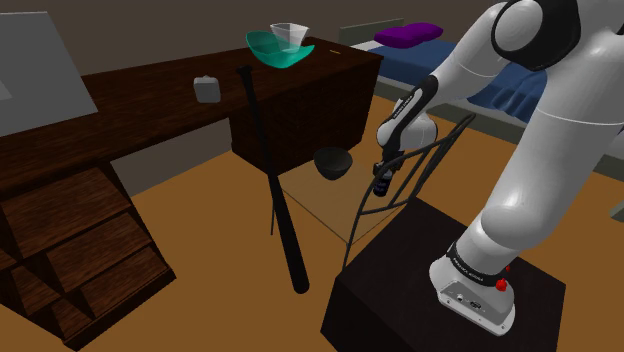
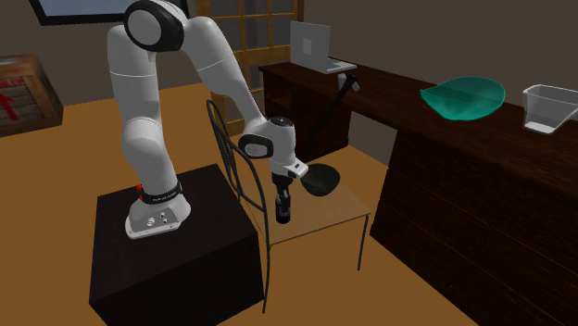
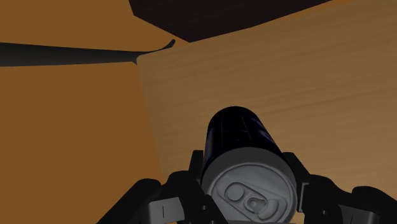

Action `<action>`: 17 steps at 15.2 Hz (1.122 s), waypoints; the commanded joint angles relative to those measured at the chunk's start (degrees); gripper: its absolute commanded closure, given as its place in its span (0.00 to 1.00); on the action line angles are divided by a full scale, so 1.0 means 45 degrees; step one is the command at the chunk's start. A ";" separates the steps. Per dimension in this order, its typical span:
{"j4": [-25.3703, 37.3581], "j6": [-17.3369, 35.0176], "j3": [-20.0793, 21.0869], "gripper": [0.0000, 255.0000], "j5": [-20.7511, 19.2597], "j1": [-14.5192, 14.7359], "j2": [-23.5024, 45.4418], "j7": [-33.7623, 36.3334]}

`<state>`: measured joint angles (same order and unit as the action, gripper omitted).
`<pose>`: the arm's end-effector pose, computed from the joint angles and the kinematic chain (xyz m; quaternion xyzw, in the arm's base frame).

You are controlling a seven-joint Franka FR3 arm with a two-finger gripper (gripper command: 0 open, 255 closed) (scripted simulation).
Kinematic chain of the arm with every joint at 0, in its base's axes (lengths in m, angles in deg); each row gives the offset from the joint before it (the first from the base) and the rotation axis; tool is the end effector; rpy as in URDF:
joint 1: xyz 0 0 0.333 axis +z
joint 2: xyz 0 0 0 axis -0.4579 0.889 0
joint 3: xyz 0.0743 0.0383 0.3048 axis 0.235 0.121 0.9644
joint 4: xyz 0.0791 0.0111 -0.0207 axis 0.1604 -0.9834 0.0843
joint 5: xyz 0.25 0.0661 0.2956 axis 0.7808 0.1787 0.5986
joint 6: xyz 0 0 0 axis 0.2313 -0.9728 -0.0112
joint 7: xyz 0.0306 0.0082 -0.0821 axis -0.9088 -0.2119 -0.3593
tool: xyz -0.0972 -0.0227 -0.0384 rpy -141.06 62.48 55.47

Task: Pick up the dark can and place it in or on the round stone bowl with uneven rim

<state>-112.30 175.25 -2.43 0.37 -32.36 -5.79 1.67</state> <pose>0.3792 -0.1995 0.1941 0.9892 -0.1467 -0.0026 0.0073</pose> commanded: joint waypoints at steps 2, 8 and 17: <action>-0.0006 0.0002 0.0003 1.00 0.0003 -0.0001 0.0007 -0.0003; -0.0028 -0.0180 -0.0113 1.00 -0.0229 0.0070 -0.0214 0.0165; -0.0059 -0.1923 -0.0644 1.00 -0.2040 0.0264 -0.2150 0.1444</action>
<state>-112.68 167.76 -5.20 -7.84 -31.19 -14.35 7.43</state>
